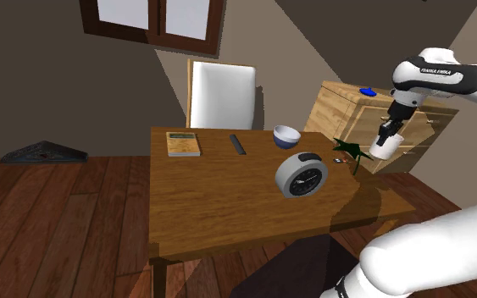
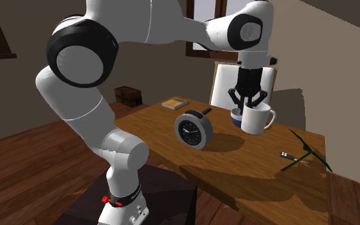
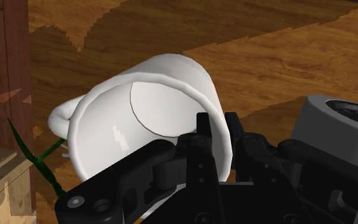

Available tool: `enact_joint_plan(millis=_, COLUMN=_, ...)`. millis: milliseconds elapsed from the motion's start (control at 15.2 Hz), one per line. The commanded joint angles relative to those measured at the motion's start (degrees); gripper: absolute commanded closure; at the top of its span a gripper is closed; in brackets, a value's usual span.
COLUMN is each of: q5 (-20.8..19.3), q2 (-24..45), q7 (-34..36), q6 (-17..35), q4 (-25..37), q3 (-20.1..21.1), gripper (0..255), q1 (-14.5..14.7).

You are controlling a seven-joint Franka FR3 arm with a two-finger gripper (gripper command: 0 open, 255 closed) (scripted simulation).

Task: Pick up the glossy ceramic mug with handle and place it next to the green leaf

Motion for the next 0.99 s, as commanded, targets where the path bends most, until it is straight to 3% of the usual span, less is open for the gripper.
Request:
enact_joint_plan(millis=0, q5=1.6, q2=4.2, q7=-3.9, q6=0.5, q4=3.9, q3=-3.4, gripper=255, q1=0.4)
enact_joint_plan(millis=264, q5=7.1, q2=13.5, q7=-12.3, q6=1.3, q4=11.5, q3=-10.4, gripper=255, q1=0.7)
enact_joint_plan(millis=462, q5=14.3, q2=22.6, q7=-20.0, q6=0.9, q4=18.3, q3=-15.2, gripper=255, q1=-0.9)
enact_joint_plan(millis=660, q5=23.0, q2=32.9, q7=-27.8, q6=-1.0, q4=26.3, q3=-17.4, gripper=255, q1=-6.2)
enact_joint_plan(millis=924, q5=32.5, q2=44.8, q7=-34.7, q6=-5.5, q4=38.9, q3=-15.8, gripper=255, q1=-17.0)
